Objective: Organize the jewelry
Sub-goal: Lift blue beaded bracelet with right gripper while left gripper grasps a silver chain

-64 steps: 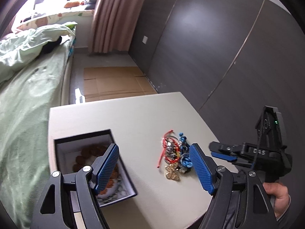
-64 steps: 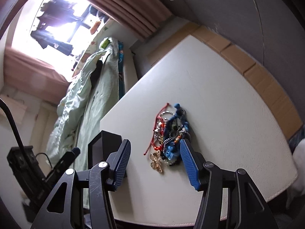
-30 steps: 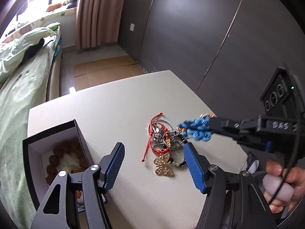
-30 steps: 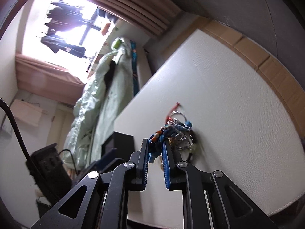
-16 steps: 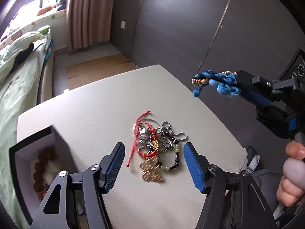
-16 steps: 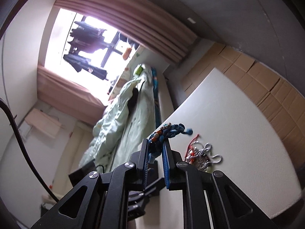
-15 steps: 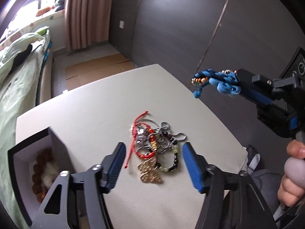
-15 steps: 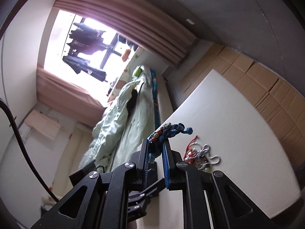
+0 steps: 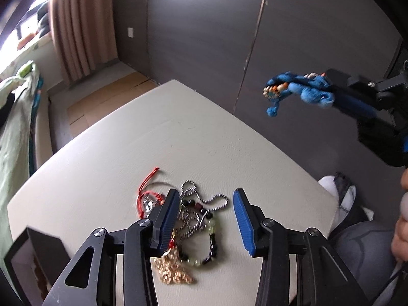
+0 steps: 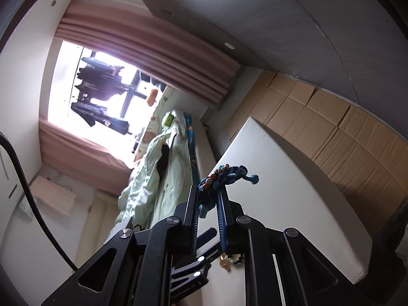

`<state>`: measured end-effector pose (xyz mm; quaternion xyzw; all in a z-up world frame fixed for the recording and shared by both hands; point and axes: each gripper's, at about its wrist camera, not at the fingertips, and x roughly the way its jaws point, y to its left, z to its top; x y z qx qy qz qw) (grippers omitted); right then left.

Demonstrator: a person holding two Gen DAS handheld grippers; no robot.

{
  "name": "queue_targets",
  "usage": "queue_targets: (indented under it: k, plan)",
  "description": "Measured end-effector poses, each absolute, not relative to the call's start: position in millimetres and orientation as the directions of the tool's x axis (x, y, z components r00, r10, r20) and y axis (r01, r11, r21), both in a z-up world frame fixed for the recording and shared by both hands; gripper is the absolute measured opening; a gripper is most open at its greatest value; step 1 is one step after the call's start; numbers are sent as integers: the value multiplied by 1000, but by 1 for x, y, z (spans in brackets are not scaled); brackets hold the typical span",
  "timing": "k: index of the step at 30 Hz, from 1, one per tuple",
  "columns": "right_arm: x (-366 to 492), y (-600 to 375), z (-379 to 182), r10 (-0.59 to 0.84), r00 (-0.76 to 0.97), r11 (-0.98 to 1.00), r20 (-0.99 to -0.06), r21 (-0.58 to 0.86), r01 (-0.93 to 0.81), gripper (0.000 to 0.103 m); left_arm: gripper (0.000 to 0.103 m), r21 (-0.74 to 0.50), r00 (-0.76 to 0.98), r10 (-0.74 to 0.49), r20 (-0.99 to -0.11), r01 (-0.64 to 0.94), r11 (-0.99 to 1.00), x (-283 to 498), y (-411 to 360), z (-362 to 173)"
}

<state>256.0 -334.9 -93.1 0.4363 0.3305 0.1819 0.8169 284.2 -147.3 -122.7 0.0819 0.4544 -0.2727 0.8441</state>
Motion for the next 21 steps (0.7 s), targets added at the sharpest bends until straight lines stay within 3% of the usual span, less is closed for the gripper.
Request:
queue_targets:
  k: [18, 19, 21]
  plan:
    - [255, -346, -104, 595, 707, 517, -383, 855, 29, 15, 44, -14, 366, -311, -877, 627, 779, 301, -173, -153]
    - [256, -347, -104, 597, 704, 516, -384, 856, 29, 15, 41, -13, 366, -311, -877, 629, 777, 300, -172, -153]
    - [257, -346, -104, 600, 701, 516, -386, 856, 30, 15, 13, -12, 365, -304, -880, 623, 782, 300, -168, -152]
